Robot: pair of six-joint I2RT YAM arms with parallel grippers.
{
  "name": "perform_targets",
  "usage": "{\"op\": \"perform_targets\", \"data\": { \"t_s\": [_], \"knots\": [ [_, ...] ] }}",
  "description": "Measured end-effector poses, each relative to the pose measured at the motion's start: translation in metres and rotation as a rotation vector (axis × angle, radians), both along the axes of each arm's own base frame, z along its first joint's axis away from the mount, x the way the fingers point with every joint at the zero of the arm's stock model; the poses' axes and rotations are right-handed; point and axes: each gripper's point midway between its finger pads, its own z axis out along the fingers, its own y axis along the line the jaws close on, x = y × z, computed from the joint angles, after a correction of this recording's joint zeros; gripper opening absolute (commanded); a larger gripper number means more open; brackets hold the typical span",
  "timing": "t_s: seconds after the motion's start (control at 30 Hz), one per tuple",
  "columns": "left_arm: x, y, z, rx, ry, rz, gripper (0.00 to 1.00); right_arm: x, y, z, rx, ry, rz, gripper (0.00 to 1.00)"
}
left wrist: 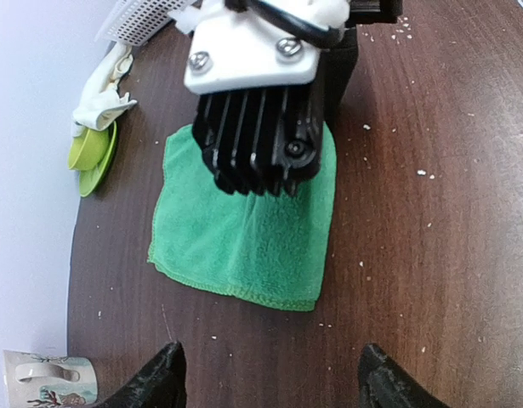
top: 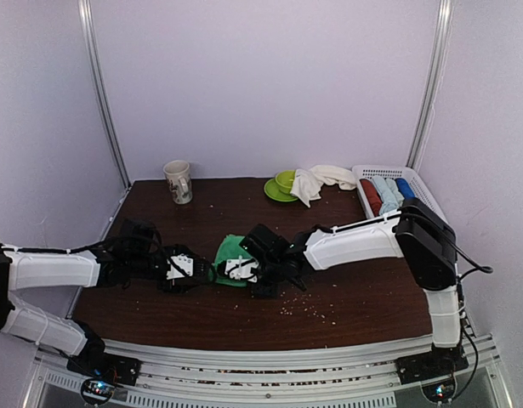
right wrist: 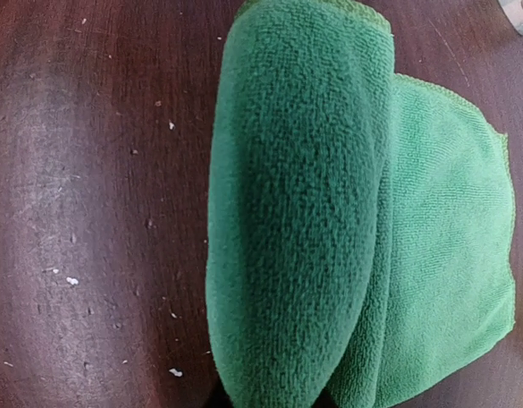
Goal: Roll the towels
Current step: Roll the towel at the center of the board.
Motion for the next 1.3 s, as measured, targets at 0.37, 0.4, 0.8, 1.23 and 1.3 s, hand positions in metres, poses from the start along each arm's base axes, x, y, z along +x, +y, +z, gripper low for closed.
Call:
{"op": "perform_targets", "data": {
  "t_s": [0.37,0.4,0.8,1.23,1.3],
  "knots": [
    [-0.003,0.002,-0.005,0.024,-0.037,-0.032,0.7,0.005,0.007,-0.002,0.029,0.16,-0.016,0.0],
    [-0.003,0.002,-0.005,0.027,-0.04,-0.034,0.7,0.005,0.008,-0.003,0.033,0.174,-0.015,0.0],
    [-0.005,-0.011,0.0,0.044,-0.124,-0.098,0.7,0.01,0.014,-0.003,0.076,0.349,-0.028,0.0],
    [-0.013,-0.037,-0.014,0.104,-0.199,-0.177,0.67,0.013,0.015,-0.003,0.12,0.498,-0.024,0.02],
    [-0.012,-0.04,-0.018,0.117,-0.213,-0.185,0.64,0.014,0.014,-0.003,0.127,0.528,-0.022,0.02]
  ]
}}
